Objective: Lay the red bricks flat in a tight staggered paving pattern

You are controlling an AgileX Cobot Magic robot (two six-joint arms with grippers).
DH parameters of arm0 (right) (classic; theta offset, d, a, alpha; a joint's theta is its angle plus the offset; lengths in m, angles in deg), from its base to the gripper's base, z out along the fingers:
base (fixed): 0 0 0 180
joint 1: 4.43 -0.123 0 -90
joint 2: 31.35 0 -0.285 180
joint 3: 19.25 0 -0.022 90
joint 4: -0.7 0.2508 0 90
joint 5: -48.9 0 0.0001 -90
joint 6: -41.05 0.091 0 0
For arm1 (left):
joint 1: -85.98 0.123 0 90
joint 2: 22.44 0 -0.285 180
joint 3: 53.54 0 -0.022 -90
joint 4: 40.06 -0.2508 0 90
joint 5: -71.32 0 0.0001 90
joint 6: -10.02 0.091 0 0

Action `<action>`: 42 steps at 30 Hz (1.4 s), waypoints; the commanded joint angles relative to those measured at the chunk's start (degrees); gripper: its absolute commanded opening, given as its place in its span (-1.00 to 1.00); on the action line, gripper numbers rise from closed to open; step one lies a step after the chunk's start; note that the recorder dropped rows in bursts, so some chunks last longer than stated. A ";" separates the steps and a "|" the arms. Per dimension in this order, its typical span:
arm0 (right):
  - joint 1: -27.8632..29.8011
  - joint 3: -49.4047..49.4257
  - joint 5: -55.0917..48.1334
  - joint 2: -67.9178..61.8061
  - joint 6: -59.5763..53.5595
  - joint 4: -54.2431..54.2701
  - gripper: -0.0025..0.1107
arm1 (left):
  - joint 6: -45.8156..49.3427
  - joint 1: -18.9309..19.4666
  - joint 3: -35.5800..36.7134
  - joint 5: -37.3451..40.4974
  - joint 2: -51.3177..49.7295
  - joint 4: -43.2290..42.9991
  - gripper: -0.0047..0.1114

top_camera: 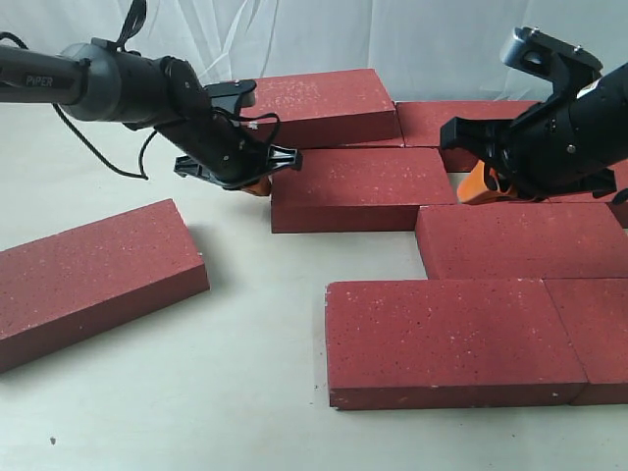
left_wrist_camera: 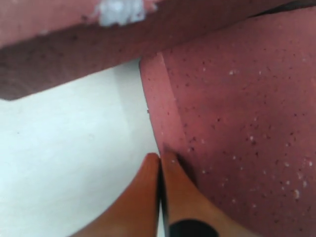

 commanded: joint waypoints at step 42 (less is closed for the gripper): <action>0.08 0.30 0.85 0.13 -0.40 0.73 -0.97 | 15.17 -4.76 -0.76 -5.05 -4.79 21.70 -0.92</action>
